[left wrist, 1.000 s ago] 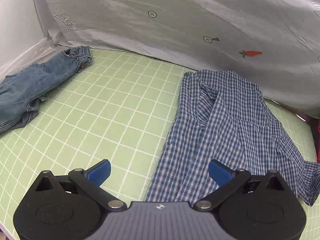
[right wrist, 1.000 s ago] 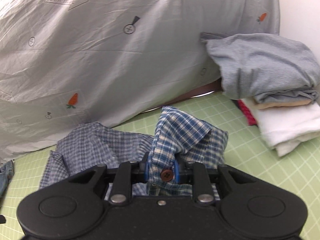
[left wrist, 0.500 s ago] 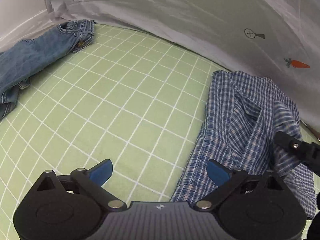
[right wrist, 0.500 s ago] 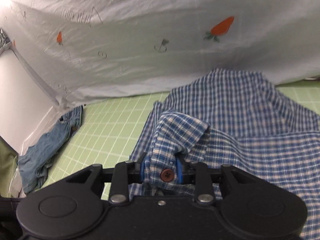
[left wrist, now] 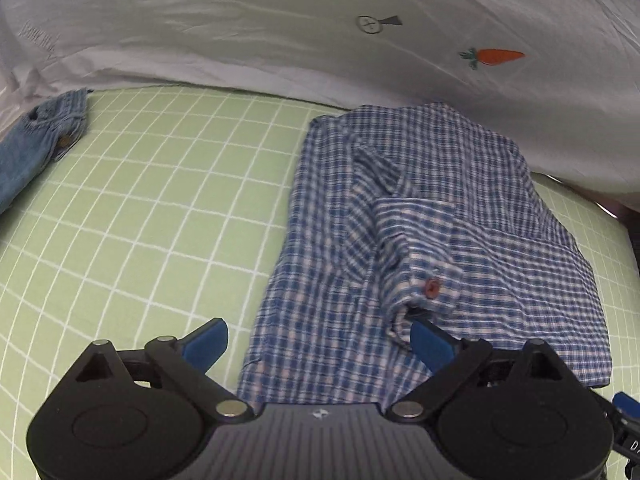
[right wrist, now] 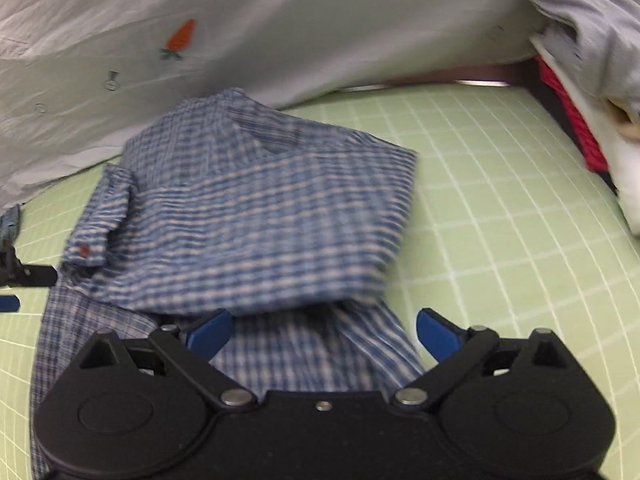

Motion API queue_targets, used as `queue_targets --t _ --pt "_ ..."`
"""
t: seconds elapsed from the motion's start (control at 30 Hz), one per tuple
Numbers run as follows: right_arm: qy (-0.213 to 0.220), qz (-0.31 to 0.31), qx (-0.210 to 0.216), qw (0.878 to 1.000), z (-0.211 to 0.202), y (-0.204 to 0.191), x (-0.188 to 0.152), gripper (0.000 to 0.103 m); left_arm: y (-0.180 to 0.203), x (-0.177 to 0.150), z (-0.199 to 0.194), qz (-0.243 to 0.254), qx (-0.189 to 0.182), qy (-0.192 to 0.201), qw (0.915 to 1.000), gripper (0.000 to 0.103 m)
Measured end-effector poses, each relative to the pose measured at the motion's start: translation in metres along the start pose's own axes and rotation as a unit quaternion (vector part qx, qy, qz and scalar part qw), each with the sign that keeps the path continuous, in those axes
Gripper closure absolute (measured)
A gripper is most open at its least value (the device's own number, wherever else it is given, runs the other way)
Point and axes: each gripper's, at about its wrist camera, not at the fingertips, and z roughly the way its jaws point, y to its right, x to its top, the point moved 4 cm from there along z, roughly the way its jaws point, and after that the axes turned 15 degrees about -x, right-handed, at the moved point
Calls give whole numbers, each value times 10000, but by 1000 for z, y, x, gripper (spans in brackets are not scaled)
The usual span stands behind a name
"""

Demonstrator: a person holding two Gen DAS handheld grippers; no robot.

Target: Fold clothes

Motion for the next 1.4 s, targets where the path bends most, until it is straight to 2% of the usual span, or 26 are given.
queue_targets --t 0.13,0.2,0.23,0.27,0.37,0.57,0.67,0.77,0.83,0.9,0.93,1.0,1.07,1.1,1.13,1.27,1.4 --pt "-411 283 -394 9980 12 39 -23 3 21 6 29 411 137 -267 9987 34" --pt "-481 358 -458 9971 16 46 -25 3 25 8 42 529 154 -392 9977 55" --pt "-497 384 -477 9969 18 49 -26 3 26 8 45 510 54 -413 9978 76" --pt "-482 355 -482 9970 20 49 -25 3 27 10 46 452 -47 -402 9982 90" --pt "-403 160 -484 9979 22 42 -19 3 27 17 37 392 -52 -78 9992 92" --pt "-316 -313 -338 9984 22 11 -12 3 8 41 -14 59 -169 769 9969 97" --pt "-299 -529 -256 9978 20 -7 -11 3 -17 56 -42 -194 -25 1284 9915 98" --pt "-252 -758 -198 9966 16 -23 -12 3 -49 70 -70 -548 161 1796 9821 98" --pt "-181 -972 -168 9950 12 -35 -12 3 -80 74 -82 -771 483 2065 9742 98" --pt "-170 -1099 -121 9937 9 -44 -13 3 -110 74 -81 -908 942 2035 9703 94" --pt "-191 -1135 -90 9933 8 -48 -14 3 -121 72 -79 -994 1032 1933 9706 89" --pt "-228 -1208 -28 9924 7 -56 -16 3 -139 66 -75 -1207 1103 1753 9708 68" --pt "-146 -1307 -2 9913 1 -60 -18 3 -142 56 -75 -1353 1038 1708 9704 23" --pt "-105 -1356 11 9907 -2 -62 -20 3 -139 49 -75 -1340 962 1687 9718 17" --pt "-65 -1399 25 9901 -5 -64 -21 1 -136 41 -75 -1305 875 1666 9734 13" --pt "52 -1261 147 9919 -18 -59 -20 0 -106 13 -71 -1161 515 1164 9850 13" --pt "240 -1092 162 9936 -42 -42 -25 0 -65 -22 -86 -1002 162 973 9901 13"
